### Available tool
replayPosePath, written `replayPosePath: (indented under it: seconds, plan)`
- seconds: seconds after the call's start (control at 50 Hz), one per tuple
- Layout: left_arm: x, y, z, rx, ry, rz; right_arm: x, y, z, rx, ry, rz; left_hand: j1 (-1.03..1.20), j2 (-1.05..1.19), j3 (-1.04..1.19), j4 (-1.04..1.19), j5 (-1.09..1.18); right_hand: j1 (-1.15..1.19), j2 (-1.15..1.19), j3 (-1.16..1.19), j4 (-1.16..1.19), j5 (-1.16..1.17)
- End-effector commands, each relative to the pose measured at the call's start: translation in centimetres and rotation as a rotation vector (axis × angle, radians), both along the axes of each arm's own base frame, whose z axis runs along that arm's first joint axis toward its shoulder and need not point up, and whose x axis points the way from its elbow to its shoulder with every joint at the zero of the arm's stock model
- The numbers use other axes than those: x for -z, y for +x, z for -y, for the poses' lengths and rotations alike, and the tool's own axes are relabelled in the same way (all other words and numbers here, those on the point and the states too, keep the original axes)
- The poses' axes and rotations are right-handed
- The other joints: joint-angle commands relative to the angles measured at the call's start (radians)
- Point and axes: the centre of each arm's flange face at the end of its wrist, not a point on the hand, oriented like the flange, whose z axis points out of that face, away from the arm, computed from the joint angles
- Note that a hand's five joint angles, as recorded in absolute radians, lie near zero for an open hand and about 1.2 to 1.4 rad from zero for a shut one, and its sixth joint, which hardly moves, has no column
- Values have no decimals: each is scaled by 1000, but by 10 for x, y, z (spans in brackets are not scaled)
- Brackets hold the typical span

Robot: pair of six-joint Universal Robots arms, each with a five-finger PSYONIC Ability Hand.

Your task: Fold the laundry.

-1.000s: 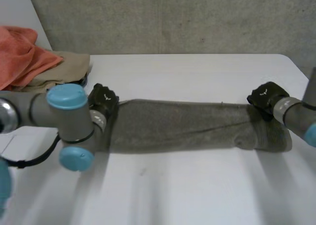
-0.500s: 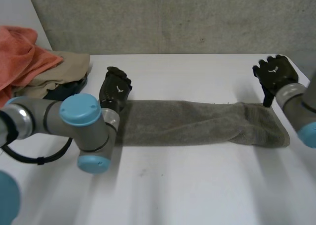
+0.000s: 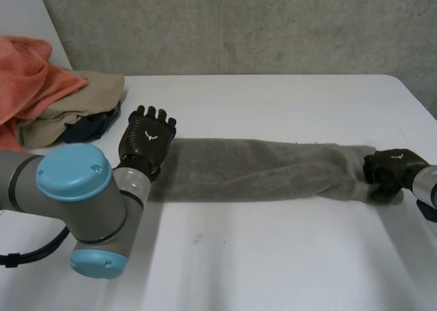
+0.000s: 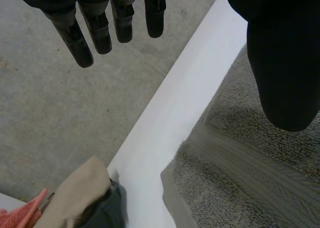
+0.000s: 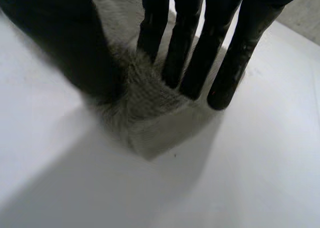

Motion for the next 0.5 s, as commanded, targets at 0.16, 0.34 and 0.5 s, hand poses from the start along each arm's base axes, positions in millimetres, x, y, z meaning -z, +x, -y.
replayPosePath:
  seconds: [0.16, 0.34, 0.5]
  plan:
    - [-10, 2, 1, -2, -21, -8, -13, -44, 24, 93, -171, -241, -22, -26, -31, -26, -47, 533, 388, 396, 412, 438]
    - [-18, 8, -7, -7, -4, -3, -44, -29, 30, 44, -356, -472, -22, -26, -31, -26, -47, 533, 388, 396, 412, 438]
    - [-34, 26, 0, -59, -31, -29, -78, 71, 1, -201, -565, -357, -22, -26, -31, -26, -47, 533, 388, 396, 412, 438]
